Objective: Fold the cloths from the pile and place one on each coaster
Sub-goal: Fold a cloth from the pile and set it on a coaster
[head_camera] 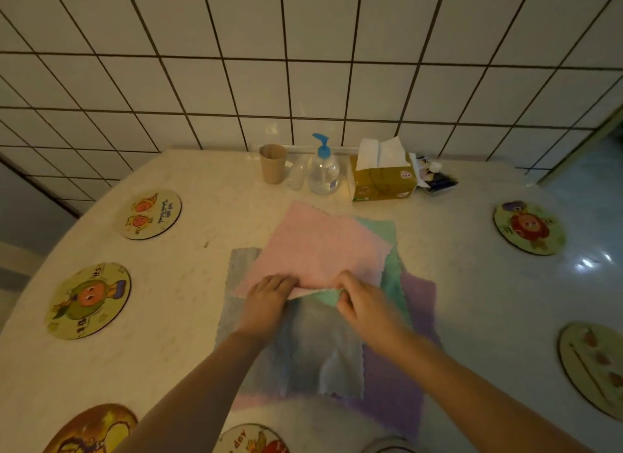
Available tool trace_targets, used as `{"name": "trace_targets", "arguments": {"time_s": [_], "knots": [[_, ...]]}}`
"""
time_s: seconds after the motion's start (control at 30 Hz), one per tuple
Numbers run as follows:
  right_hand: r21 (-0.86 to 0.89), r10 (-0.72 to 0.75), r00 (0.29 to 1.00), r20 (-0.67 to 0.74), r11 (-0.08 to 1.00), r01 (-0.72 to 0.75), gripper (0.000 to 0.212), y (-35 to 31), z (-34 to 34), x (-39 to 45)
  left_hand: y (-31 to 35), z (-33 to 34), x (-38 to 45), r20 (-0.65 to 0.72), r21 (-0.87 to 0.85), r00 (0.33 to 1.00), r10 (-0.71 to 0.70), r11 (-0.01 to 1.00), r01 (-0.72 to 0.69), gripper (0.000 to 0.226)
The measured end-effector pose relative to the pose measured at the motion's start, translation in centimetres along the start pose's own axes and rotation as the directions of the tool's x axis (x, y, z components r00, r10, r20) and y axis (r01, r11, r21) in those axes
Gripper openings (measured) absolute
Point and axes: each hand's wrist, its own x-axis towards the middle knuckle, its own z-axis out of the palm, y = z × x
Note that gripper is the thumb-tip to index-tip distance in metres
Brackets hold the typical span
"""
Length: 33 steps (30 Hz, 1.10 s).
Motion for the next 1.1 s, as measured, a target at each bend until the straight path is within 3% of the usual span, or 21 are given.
{"name": "trace_targets", "arguments": {"time_s": [0.07,0.2,0.3,0.43,0.5,0.67,0.8,0.9,1.1], "knots": [[0.167,0.005,0.999,-0.047,0.986,0.003,0.008,0.1,-2.3,1.0,-1.2,-1.2,1.1,0.017,-0.047,0.996,-0.088,0.995,0.088,0.039],[0.108,0.000,0.985,-0.173,0.994,0.019,0.012,0.9,-5.1,2.9,-3.3,-4.2,2.0,-0.086,-0.190,0.951,-0.297,0.942,0.277,0.028],[-0.019,0.004,0.973,-0.230,1.000,-0.009,0.014,0.4,-6.3,4.0,-3.9,-7.2,2.6,-0.193,-0.409,0.910,-0.367,0.873,0.265,0.030],[0.186,0.094,0.932,-0.351,0.982,-0.029,0.013,-3.1,-7.4,5.4,-4.8,-12.4,2.6,-0.203,-0.716,0.862,-0.465,0.670,0.193,0.035],[0.281,0.114,0.915,-0.388,0.960,0.000,0.013,-6.0,-7.4,5.9,-5.7,-15.2,1.5,-0.288,-0.692,0.839,-0.462,0.706,0.151,0.032],[0.254,-0.011,0.874,-0.486,0.955,0.153,0.010,-13.6,-6.4,5.0,-9.6,-20.4,-4.0,-0.496,-0.520,0.771,-0.400,0.848,0.105,0.031],[0.267,-0.064,0.864,-0.499,0.937,0.223,0.009,-19.8,-2.5,1.4,-14.7,-21.5,-12.2,-0.567,-0.362,0.783,-0.257,0.931,0.043,0.033],[0.279,-0.076,0.890,-0.449,0.934,0.221,0.007,-23.0,2.3,-2.7,-18.3,-20.2,-19.8,-0.543,-0.266,0.828,-0.141,0.964,-0.010,0.035],[0.252,-0.085,0.981,-0.175,0.959,0.128,0.012,-25.3,13.7,-12.6,-24.3,-11.4,-33.7,-0.294,-0.200,0.955,-0.041,0.980,-0.019,0.037]]}}
